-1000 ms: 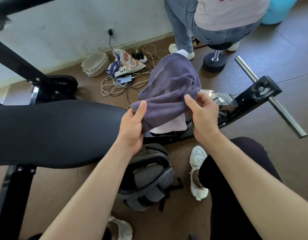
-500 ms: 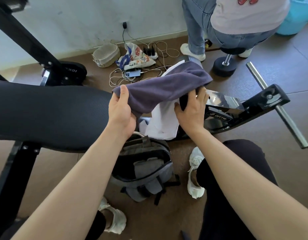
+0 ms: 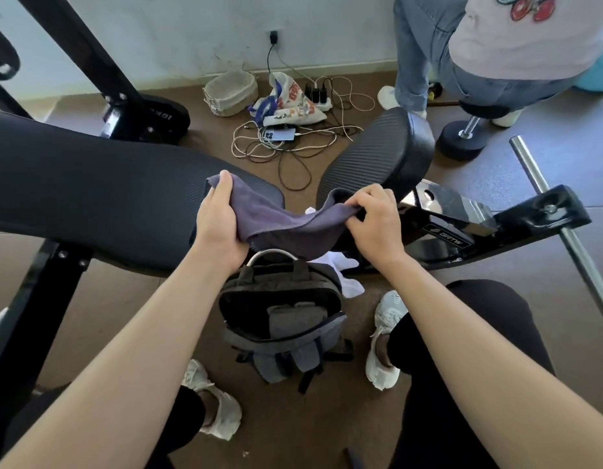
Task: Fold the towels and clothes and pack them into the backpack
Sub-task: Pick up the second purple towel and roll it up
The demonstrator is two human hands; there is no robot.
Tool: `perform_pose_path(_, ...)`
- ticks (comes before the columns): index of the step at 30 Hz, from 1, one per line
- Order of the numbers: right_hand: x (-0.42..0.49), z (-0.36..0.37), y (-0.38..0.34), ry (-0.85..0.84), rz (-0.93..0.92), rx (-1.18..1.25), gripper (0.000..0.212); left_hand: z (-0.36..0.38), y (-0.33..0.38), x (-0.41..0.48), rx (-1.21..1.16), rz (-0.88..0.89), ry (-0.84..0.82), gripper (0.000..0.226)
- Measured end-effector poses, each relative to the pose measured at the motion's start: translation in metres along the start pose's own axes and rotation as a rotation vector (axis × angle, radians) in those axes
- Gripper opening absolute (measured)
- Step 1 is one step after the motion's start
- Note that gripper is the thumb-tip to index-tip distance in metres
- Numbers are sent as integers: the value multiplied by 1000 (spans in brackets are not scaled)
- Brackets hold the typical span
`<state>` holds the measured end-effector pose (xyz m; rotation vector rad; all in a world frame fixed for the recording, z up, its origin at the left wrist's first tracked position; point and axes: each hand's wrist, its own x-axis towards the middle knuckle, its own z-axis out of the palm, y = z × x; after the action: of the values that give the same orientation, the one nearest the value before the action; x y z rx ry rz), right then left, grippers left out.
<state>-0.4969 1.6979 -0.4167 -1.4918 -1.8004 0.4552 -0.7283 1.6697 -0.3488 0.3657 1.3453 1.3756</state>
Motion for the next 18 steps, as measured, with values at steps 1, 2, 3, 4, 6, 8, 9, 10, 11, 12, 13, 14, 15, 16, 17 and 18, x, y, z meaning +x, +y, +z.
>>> perform_pose_path(1,-2,-1,-4,-31,57,87,12,-4,1,1,-15,-4,1,51)
perform_pose_path(2,-2,-4,-7,-57,138,198,17,-8,3,1,-28,-12,0,53)
perform_pose_path(3,-3,-5,-8,-81,219,309,23,-11,4,0,-35,-21,-2,55)
perform_pose_path(4,-4,-7,-8,-100,289,392,26,-15,5,-2,-38,-32,-9,56)
perform_pose_path(6,-8,-9,-8,-147,369,484,26,-22,2,-7,-32,-49,-20,59)
perform_pose_path(8,-12,-11,-10,-173,374,506,30,-30,-5,-14,-10,-58,-47,64)
perform_pose_path(9,-13,-12,-11,-162,369,501,33,-34,-7,-17,5,-59,-61,65)
perform_pose_path(10,-15,-15,-13,-142,361,500,37,-39,-9,-20,20,-62,-70,64)
perform_pose_path(11,-16,-18,-15,-123,356,504,39,-43,-9,-24,37,-67,-78,64)
perform_pose_path(12,-17,-21,-17,-112,343,491,41,-48,-10,-27,48,-74,-92,65)
perform_pose_path(13,-18,-25,-21,-107,322,469,42,-55,-11,-30,55,-77,-103,67)
perform_pose_path(14,-20,-28,-24,-106,289,428,45,-60,-11,-33,62,-83,-111,66)
perform_pose_path(15,-22,-30,-29,-98,242,371,48,-65,-12,-36,87,-88,-105,62)
perform_pose_path(16,-26,-33,-35,-79,183,300,50,-70,-13,-38,120,-93,-97,57)
perform_pose_path(17,-29,-35,-42,-46,113,238,49,-74,-15,-41,170,-98,-88,50)
perform_pose_path(18,-34,-36,-50,-5,33,197,47,-79,-18,-43,234,-109,-71,45)
